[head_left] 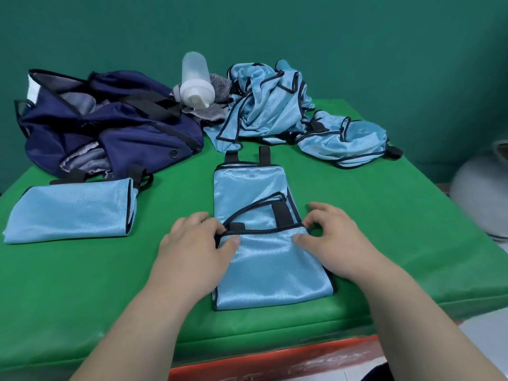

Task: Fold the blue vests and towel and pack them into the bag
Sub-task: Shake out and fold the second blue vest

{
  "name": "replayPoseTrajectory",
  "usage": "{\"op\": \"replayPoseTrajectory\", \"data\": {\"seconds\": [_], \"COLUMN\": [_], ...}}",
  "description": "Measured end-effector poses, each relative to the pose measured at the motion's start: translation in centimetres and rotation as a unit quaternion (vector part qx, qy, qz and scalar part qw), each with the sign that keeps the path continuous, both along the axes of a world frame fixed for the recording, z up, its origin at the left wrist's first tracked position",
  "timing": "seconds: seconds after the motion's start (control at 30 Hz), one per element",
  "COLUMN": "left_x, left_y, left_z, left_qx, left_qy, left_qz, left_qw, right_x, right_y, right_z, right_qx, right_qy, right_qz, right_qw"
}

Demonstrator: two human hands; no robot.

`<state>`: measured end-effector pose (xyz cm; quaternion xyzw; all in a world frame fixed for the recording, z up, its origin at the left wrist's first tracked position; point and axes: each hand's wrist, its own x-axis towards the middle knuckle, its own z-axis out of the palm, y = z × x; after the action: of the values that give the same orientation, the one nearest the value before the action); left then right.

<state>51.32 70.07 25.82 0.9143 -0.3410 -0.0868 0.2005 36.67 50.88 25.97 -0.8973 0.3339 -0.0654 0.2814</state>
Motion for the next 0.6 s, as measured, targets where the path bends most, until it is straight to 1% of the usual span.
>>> {"op": "replayPoseTrajectory", "data": {"seconds": [0.07, 0.17, 0.3, 0.37, 0.5, 0.6], "left_x": [0.0, 0.0, -0.1, -0.1, -0.2, -0.3], "left_y": [-0.2, -0.3, -0.2, -0.1, 0.0, 0.1], "left_z": [0.2, 0.3, 0.8, 1.4, 2.1, 2.2], "left_qx": [0.011, -0.009, -0.08, -0.099, -0.117, -0.139], "left_qy": [-0.003, 0.01, 0.044, 0.059, 0.119, 0.144], "left_qz": [-0.004, -0.001, 0.015, 0.021, 0.038, 0.047], "left_qw": [1.0, 1.0, 0.996, 0.993, 0.985, 0.979], "right_x": [0.2, 0.2, -0.1, -0.3, -0.3, -0.5], "right_y": [-0.1, -0.2, -0.3, -0.3, -0.1, 0.2], "right_z": [0.2, 0.2, 0.2, 0.3, 0.5, 0.8], "right_qx": [-0.012, -0.016, 0.012, 0.026, 0.019, 0.018], "right_qy": [0.017, 0.026, -0.024, -0.049, -0.05, -0.054], "right_qz": [0.012, 0.028, 0.015, 0.008, 0.003, -0.002], "right_qw": [1.0, 0.999, 1.0, 0.998, 0.999, 0.998]}}
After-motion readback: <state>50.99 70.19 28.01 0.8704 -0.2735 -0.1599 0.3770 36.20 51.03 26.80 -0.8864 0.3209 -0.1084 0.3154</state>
